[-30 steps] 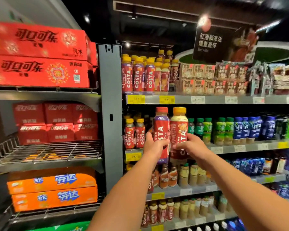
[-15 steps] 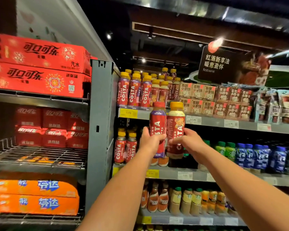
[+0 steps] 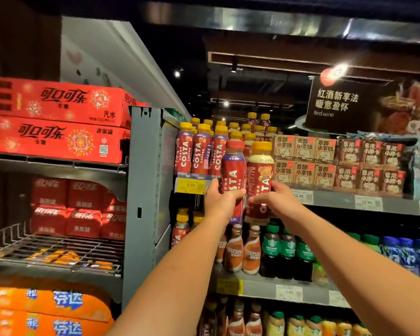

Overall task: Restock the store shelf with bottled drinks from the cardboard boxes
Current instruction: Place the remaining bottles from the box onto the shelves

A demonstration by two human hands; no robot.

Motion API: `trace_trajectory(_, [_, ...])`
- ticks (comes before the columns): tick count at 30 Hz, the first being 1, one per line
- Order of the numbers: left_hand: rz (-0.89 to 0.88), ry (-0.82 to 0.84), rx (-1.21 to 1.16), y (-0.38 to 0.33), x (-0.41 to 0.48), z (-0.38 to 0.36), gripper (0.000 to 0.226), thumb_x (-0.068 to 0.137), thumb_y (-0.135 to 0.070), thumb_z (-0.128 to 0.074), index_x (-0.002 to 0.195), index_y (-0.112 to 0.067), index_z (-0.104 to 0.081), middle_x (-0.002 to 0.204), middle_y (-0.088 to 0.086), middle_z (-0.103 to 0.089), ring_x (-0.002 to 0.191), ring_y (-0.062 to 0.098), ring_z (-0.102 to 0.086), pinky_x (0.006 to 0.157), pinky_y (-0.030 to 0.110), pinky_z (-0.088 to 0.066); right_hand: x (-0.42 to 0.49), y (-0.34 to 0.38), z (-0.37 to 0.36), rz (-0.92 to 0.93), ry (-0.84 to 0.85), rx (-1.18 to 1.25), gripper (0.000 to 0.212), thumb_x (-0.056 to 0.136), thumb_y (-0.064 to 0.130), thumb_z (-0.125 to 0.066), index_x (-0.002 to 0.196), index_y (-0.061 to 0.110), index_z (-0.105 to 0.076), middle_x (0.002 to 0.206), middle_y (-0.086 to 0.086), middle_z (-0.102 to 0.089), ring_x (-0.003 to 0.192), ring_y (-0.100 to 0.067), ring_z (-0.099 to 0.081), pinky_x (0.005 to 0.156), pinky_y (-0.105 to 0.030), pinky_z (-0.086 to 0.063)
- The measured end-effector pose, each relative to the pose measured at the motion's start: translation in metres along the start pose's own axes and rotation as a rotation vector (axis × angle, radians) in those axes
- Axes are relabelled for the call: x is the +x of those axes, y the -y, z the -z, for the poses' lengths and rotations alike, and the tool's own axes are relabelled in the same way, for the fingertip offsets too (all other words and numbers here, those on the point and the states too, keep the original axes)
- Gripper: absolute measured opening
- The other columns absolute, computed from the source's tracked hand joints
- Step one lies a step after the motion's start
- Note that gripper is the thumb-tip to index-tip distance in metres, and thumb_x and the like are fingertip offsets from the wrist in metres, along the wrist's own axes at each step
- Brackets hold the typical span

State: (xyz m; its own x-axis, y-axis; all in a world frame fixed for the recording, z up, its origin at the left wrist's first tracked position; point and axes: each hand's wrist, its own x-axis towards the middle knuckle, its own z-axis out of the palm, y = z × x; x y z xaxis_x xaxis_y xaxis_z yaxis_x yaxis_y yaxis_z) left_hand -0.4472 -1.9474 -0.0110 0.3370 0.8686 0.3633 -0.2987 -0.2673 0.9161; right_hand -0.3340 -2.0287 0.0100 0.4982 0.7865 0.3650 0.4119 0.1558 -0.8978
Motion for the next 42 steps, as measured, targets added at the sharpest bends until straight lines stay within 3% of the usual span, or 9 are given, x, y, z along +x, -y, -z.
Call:
trace_trajectory(7, [-0.045, 0.027, 0.034, -0.003, 0.068, -0.022, 0.056, 0.074, -0.026, -0.077, 0.124, -0.02, -0.052, 0.123, 0.003, -0.054, 0.104, 0.022, -0.059, 0.09, 0.043, -0.052, 0.06, 0.003, 0.009, 0.052, -0.072, 0.025, 0.031, 0.075, 0.006, -0.072, 0.103, 0.017, -0.064, 0.097, -0.003, -0.073, 0.091, -0.022, -0.068, 0.079, -0.037, -0.052])
trace_trajectory(11, [-0.053, 0.096, 0.008, -0.004, 0.094, -0.034, 0.041, 0.076, -0.024, -0.076, 0.113, -0.022, -0.058, 0.104, -0.002, -0.063, 0.089, 0.014, -0.063, 0.073, 0.031, -0.054, 0.083, 0.001, 0.02, 0.047, -0.087, 0.071, 0.033, 0.076, 0.005, -0.071, 0.107, 0.013, -0.063, 0.096, -0.003, -0.073, 0.088, -0.02, -0.069, 0.069, -0.032, -0.051])
trace_trajectory(16, [-0.071, 0.066, 0.042, -0.001, 0.116, -0.05, 0.051, 0.076, -0.031, -0.076, 0.12, -0.017, -0.056, 0.109, 0.002, -0.063, 0.093, 0.019, -0.064, 0.081, 0.037, -0.055, 0.11, 0.004, 0.032, 0.065, -0.106, 0.047, 0.037, 0.074, 0.008, -0.074, 0.109, 0.013, -0.062, 0.099, -0.004, -0.071, 0.091, -0.021, -0.067, 0.074, -0.036, -0.052])
trace_trajectory(20, [-0.126, 0.028, 0.092, 0.002, 0.13, -0.057, 0.058, 0.075, -0.039, -0.076, 0.124, -0.017, -0.056, 0.111, 0.001, -0.063, 0.092, 0.016, -0.063, 0.074, 0.029, -0.053, 0.126, 0.003, 0.036, 0.104, -0.128, 0.036, 0.039, 0.074, 0.009, -0.074, 0.111, 0.014, -0.062, 0.099, -0.002, -0.071, 0.087, -0.017, -0.068, 0.063, -0.027, -0.05])
trace_trajectory(23, [-0.163, -0.012, 0.105, 0.001, 0.138, -0.062, 0.066, 0.074, -0.043, -0.076, 0.131, -0.019, -0.053, 0.114, -0.002, -0.062, 0.098, 0.017, -0.062, 0.081, 0.034, -0.054, 0.136, 0.001, 0.036, 0.13, -0.144, 0.04, 0.038, 0.076, 0.009, -0.073, 0.112, 0.014, -0.062, 0.095, 0.001, -0.071, 0.076, -0.007, -0.068, 0.053, -0.017, -0.048])
trace_trajectory(28, [-0.257, -0.034, 0.159, 0.001, 0.153, -0.066, 0.057, 0.076, -0.039, -0.076, 0.127, -0.022, -0.056, 0.095, -0.015, -0.056, 0.094, 0.013, -0.06, 0.075, 0.029, -0.046, 0.156, -0.006, 0.034, 0.138, -0.178, 0.035, 0.043, 0.077, 0.015, -0.074, 0.117, 0.016, -0.059, 0.105, -0.002, -0.069, 0.091, -0.015, -0.065, 0.066, -0.027, -0.049])
trace_trajectory(30, [-0.266, -0.063, 0.203, 0.008, 0.159, -0.066, 0.056, 0.077, -0.042, -0.074, 0.127, -0.024, -0.056, 0.103, -0.01, -0.06, 0.096, 0.014, -0.059, 0.078, 0.03, -0.048, 0.162, -0.011, 0.033, 0.126, -0.162, 0.032, 0.043, 0.076, 0.014, -0.075, 0.116, 0.015, -0.06, 0.105, -0.003, -0.069, 0.095, -0.02, -0.066, 0.076, -0.036, -0.054])
trace_trajectory(35, [-0.272, -0.152, 0.283, 0.02, 0.168, -0.064, 0.055, 0.08, -0.049, -0.068, 0.128, -0.026, -0.056, 0.107, -0.008, -0.064, 0.092, 0.012, -0.059, 0.073, 0.026, -0.044, 0.175, -0.02, 0.027, 0.129, -0.126, 0.006, 0.04, 0.076, 0.016, -0.075, 0.114, 0.016, -0.062, 0.103, -0.003, -0.071, 0.093, -0.022, -0.068, 0.079, -0.039, -0.055])
trace_trajectory(42, [-0.306, -0.241, 0.702, 0.028, 0.169, -0.067, 0.054, 0.085, -0.053, -0.061, 0.124, -0.017, -0.054, 0.115, 0.006, -0.063, 0.105, 0.028, -0.058, 0.08, 0.036, -0.047, 0.182, -0.023, 0.024, 0.151, -0.164, -0.059, 0.042, 0.076, 0.017, -0.076, 0.115, 0.015, -0.06, 0.104, -0.001, -0.07, 0.095, -0.02, -0.065, 0.082, -0.039, -0.053])
